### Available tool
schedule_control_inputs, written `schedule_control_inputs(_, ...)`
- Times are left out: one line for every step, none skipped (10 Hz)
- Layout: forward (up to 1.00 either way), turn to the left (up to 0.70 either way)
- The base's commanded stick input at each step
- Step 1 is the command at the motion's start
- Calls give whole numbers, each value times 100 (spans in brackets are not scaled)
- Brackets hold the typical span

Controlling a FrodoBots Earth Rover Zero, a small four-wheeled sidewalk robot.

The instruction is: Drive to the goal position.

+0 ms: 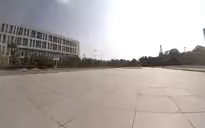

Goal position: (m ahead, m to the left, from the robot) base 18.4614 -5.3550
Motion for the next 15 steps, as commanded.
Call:
schedule_control_inputs(70,0)
schedule_control_inputs(70,0)
schedule_control_inputs(70,0)
schedule_control_inputs(70,0)
schedule_control_inputs(70,0)
schedule_control_inputs(70,0)
schedule_control_inputs(70,0)
schedule_control_inputs(70,0)
schedule_control_inputs(70,0)
schedule_control_inputs(70,0)
schedule_control_inputs(70,0)
schedule_control_inputs(70,0)
schedule_control_inputs(70,0)
schedule_control_inputs(70,-14)
schedule_control_inputs(70,-31)
